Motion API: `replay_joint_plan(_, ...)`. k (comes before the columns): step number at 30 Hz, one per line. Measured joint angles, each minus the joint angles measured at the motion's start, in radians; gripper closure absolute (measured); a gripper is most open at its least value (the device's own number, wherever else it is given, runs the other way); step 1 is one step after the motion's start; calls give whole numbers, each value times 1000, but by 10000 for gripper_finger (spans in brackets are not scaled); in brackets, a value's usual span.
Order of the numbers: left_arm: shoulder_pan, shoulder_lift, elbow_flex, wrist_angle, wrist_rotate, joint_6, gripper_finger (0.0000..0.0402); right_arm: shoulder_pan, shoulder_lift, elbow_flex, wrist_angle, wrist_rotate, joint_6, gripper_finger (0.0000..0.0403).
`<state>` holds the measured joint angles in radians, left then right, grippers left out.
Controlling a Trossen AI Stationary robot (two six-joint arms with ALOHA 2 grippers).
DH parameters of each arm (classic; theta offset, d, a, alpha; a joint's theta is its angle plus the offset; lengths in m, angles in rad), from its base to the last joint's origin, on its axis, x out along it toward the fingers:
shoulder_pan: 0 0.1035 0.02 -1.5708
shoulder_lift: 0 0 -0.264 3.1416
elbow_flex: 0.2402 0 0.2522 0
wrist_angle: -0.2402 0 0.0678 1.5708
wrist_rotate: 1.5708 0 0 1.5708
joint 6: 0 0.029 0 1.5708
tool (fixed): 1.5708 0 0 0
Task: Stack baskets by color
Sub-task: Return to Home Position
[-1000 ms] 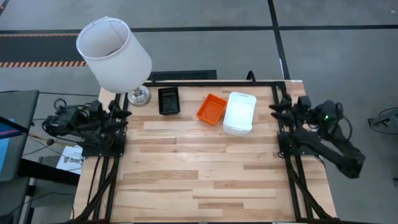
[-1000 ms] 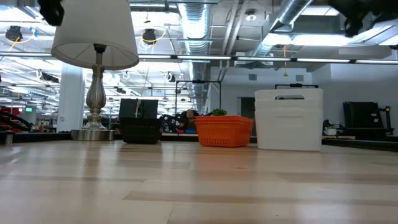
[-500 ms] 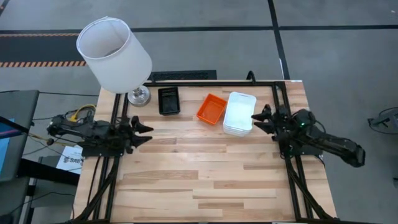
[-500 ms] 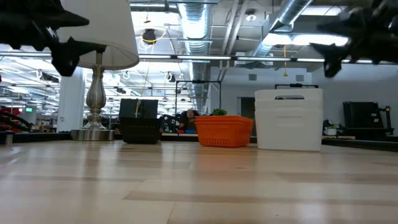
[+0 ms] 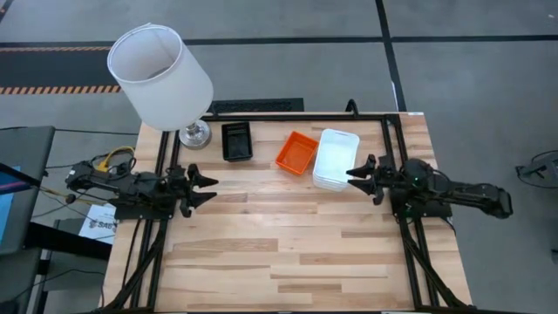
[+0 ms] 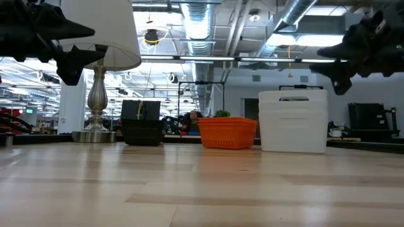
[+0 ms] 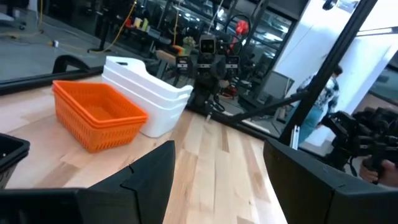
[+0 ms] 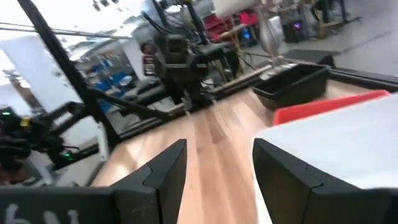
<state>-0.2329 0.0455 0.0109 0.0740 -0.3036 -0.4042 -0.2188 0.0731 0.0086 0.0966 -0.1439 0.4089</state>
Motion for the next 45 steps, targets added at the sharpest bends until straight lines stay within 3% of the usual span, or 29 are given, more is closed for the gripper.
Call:
replay_joint_plan(12,0,0,-1,4,-52,35,168,15,-3,0,-52,191,-156,195)
replay_joint_plan(16,0,0,-2,4,-52,94,168,15,-4,-1,-17,180,-238,198)
replay_joint_plan(30,0,0,-3,4,-75,171,168,49,40,-1,-81,147,-173,196)
replay_joint_plan(37,0,0,-3,4,-78,360,168,49,40,-1,-85,146,-173,199)
replay_joint_plan(45,0,0,-3,4,-79,404,168,49,40,-2,-87,146,-173,200)
